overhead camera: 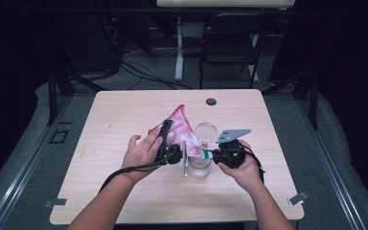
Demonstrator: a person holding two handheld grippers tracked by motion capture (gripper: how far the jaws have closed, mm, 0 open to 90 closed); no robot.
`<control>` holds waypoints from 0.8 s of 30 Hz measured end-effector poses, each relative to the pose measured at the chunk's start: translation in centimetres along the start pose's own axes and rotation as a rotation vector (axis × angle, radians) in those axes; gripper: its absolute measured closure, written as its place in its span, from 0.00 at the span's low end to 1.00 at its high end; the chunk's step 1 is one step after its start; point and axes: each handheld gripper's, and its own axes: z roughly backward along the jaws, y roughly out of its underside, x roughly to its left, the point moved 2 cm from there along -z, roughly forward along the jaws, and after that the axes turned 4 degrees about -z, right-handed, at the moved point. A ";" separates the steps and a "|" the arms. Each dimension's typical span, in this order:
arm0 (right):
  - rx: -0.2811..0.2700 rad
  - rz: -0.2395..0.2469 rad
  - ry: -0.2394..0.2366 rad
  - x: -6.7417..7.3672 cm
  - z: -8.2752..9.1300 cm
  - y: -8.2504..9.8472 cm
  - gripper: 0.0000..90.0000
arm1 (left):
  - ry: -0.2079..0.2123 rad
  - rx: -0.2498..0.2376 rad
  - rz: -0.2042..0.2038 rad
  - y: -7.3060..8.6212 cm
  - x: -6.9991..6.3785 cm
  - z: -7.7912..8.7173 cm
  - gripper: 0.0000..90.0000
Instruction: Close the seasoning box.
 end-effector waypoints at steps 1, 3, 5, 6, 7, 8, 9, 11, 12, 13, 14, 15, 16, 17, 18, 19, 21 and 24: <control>0.001 -0.001 0.000 0.0 0.0 0.0 1.00 | -0.001 0.000 -0.001 0.0 0.0 0.0 0.65; 0.002 0.000 0.000 0.0 0.0 0.0 1.00 | -0.005 0.000 -0.006 0.0 0.0 0.0 0.64; 0.002 -0.001 0.001 0.0 0.0 0.0 1.00 | -0.004 -0.001 -0.005 0.0 0.0 0.0 0.65; 0.002 0.000 0.001 0.0 0.0 0.0 1.00 | -0.004 0.000 -0.005 0.0 0.1 0.0 0.65; 0.002 0.000 0.000 0.0 0.0 0.0 1.00 | -0.001 0.003 0.001 0.0 0.0 0.0 0.65; 0.002 -0.001 0.000 0.0 0.0 0.0 1.00 | -0.006 0.002 -0.004 0.0 0.1 0.0 0.65; 0.002 -0.001 0.001 0.0 0.0 0.0 1.00 | -0.007 -0.002 -0.006 0.0 0.1 0.0 0.65; 0.002 0.000 0.000 0.0 0.0 0.0 1.00 | -0.006 -0.002 -0.003 0.0 0.1 0.0 0.64; 0.003 0.002 0.000 0.0 0.0 0.0 1.00 | -0.007 -0.002 -0.004 0.0 0.1 0.0 0.64; 0.003 0.002 0.000 0.0 -0.1 0.0 1.00 | -0.007 -0.002 -0.005 0.1 0.1 0.0 0.64; 0.003 0.002 0.000 0.0 -0.1 0.0 1.00 | -0.007 -0.002 -0.004 0.1 0.1 0.0 0.64; 0.003 0.002 0.000 0.0 -0.1 0.0 1.00 | -0.007 -0.002 -0.005 0.1 0.1 0.0 0.64; 0.002 0.002 0.000 0.0 -0.1 0.0 1.00 | -0.008 -0.002 -0.006 0.1 0.1 0.0 0.64; 0.002 0.002 0.000 0.0 -0.1 0.0 1.00 | -0.008 -0.002 -0.005 0.1 0.1 0.0 0.64; -0.001 0.000 0.000 0.0 -0.1 0.0 1.00 | -0.011 -0.005 -0.008 0.1 0.1 0.0 0.64; -0.001 0.000 -0.001 0.0 -0.2 0.0 1.00 | -0.010 -0.003 -0.006 0.1 0.1 0.0 0.64; -0.001 0.000 -0.002 0.0 -0.2 0.0 1.00 | -0.011 -0.003 -0.006 0.1 0.1 0.1 0.64; 0.004 0.003 0.000 0.0 -0.2 0.1 1.00 | -0.015 -0.002 -0.007 0.1 0.1 0.1 0.64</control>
